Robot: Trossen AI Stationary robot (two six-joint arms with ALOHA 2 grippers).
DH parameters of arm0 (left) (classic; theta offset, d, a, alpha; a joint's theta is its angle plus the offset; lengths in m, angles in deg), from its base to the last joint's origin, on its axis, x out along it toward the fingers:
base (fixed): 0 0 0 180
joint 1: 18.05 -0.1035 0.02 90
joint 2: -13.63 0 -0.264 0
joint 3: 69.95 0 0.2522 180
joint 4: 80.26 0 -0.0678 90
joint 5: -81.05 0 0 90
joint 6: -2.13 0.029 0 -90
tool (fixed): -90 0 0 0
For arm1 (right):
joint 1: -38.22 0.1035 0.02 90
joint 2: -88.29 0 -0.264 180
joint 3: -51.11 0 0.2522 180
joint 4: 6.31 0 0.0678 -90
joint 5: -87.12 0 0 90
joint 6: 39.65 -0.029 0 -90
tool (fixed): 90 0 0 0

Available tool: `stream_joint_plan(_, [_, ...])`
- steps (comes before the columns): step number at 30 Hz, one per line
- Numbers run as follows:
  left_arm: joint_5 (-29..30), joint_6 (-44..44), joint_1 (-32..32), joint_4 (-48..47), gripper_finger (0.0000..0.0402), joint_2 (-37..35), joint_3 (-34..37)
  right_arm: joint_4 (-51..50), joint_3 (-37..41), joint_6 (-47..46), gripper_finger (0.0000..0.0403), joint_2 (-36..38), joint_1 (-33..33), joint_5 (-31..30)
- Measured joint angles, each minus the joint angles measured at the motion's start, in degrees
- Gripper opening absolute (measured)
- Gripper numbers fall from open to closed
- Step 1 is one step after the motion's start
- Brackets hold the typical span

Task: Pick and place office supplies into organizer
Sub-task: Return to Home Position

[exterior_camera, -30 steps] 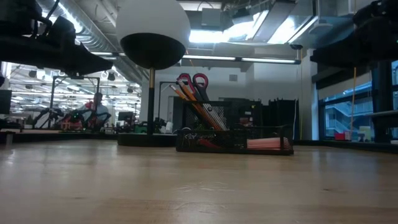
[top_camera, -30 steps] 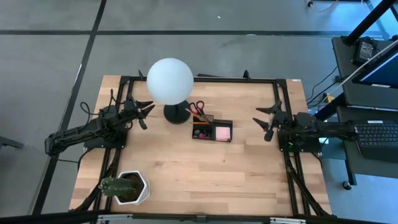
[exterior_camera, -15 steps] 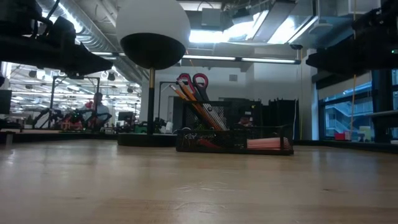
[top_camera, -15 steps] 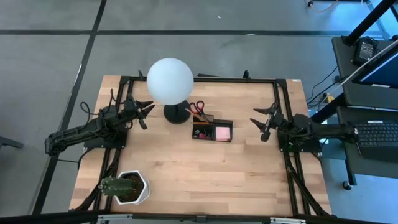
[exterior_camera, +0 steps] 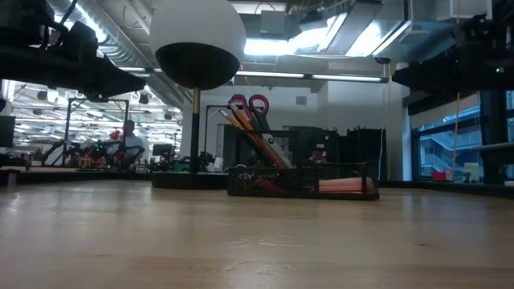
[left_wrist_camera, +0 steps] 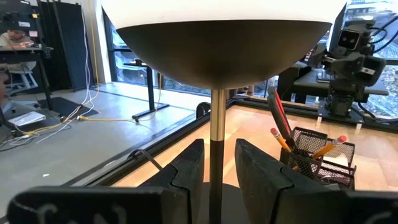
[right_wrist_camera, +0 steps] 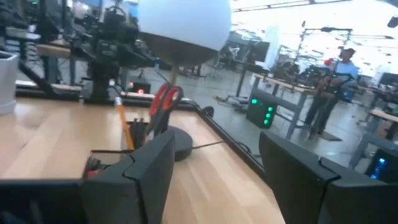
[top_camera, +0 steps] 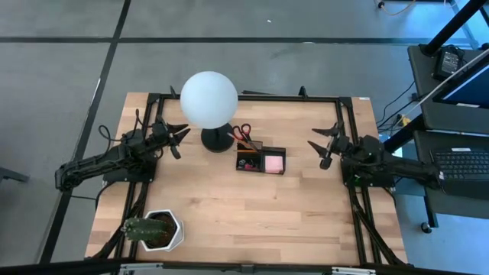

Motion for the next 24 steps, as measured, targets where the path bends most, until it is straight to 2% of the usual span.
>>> stream_joint_plan(5, [0.0, 0.0, 0.0, 0.0, 0.0086, 0.0, 0.0, 1.2, 0.1, -1.2, 0.0236, 0.0, -3.3, 2.8])
stream_joint_plan(12, [0.0, 0.0, 0.0, 0.0, 0.0086, 0.0, 0.0, -0.9, 0.0, -1.2, 0.0236, 0.0, -7.9, 2.7])
stream_joint_plan(14, [0.0, 0.0, 0.0, 0.0, 0.0086, 0.0, 0.0, -3.4, 0.0, -0.5, 0.0236, -0.2, -8.6, 2.3])
stream_joint_plan(24, [0.0, 0.0, 0.0, 0.0, 0.0086, 0.0, 0.0, -3.1, 0.0, -3.3, 0.0236, -1.3, -8.9, 2.3])
